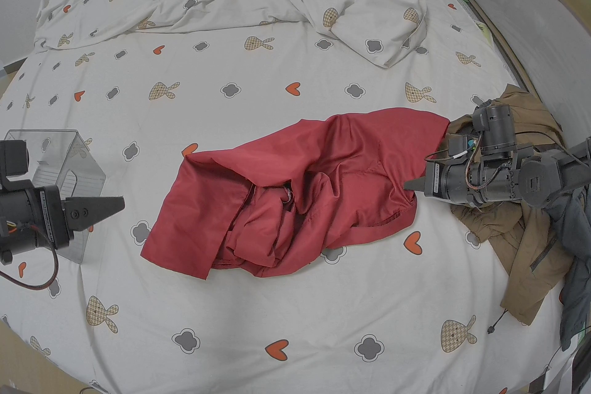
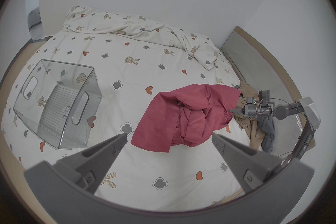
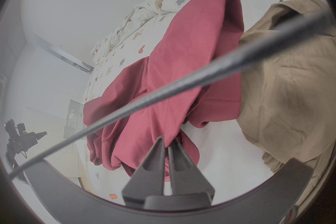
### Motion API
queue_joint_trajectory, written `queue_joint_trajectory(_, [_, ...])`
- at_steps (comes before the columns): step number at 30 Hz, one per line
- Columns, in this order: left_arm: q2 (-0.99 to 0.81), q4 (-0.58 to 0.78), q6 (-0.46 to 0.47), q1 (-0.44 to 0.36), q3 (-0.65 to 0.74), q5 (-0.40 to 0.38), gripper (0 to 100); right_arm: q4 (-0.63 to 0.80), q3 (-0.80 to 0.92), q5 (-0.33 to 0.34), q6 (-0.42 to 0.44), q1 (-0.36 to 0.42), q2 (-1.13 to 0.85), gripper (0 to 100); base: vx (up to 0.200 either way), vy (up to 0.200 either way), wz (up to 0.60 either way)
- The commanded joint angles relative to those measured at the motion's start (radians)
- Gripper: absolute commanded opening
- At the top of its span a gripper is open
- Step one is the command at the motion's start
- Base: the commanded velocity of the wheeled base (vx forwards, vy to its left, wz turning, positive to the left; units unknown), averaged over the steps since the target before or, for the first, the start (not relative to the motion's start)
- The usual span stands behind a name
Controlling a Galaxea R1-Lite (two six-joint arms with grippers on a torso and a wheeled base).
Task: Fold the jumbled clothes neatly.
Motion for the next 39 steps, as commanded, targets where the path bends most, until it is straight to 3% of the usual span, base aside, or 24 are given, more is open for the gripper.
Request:
queue_joint_trajectory(1, [0.009, -0.001, 0.0, -0.023, 0.003, 0.001, 100, 0.006, 0.01, 0.002, 0.009, 0.018, -0.059, 0, 0.0, 0.0, 0.0])
queue_joint_trajectory(4, [0.028, -0.02, 0.0, -0.106, 0.02, 0.019, 100, 0.048, 0.004, 0.002, 0.136, 0.138, -0.242, 0, 0.0, 0.0, 0.0])
queue_joint_trajectory(8, [0.051, -0.075, 0.012, -0.205, 0.005, 0.064, 100, 0.178, -0.102, -0.015, 0.213, 0.284, -0.333, 0, 0.0, 0.0, 0.0])
queue_joint_trajectory(9, [0.077, -0.101, 0.046, -0.27, -0.027, 0.114, 100, 0.262, -0.171, -0.052, 0.23, 0.351, -0.34, 0, 0.0, 0.0, 0.0])
queue_joint_trajectory(10, [0.08, -0.103, 0.049, -0.276, -0.03, 0.122, 100, 0.27, -0.18, -0.056, 0.23, 0.357, -0.339, 0, 0.0, 0.0, 0.0])
queue_joint_trajectory(13, [0.227, -0.113, 0.078, -0.483, -0.162, 0.346, 100, 0.413, -0.337, -0.199, 0.251, 0.482, -0.273, 0, 0.0, 0.0, 0.0])
queue_joint_trajectory(17, [0.367, -0.116, 0.084, -0.578, -0.231, 0.401, 100, 0.423, -0.398, -0.213, 0.253, 0.532, -0.219, 0, 0.0, 0.0, 0.0])
queue_joint_trajectory(20, [0.43, -0.147, 0.084, -0.59, -0.248, 0.413, 100, 0.425, -0.418, -0.213, 0.251, 0.551, -0.201, 0, 0.0, 0.0, 0.0])
queue_joint_trajectory(24, [0.562, -0.326, 0.08, -0.59, -0.257, 0.416, 100, 0.425, -0.417, -0.213, 0.251, 0.58, -0.159, 0, 0.0, 0.0, 0.0])
queue_joint_trajectory(27, [0.591, -0.388, 0.08, -0.59, -0.265, 0.42, 100, 0.425, -0.412, -0.213, 0.251, 0.583, -0.142, 0, 0.0, 0.0, 0.0])
queue_joint_trajectory(39, [0.577, -0.405, 0.073, -0.592, -0.305, 0.455, 100, 0.425, -0.418, -0.214, 0.251, 0.574, -0.113, 0, 0.0, 0.0, 0.0])
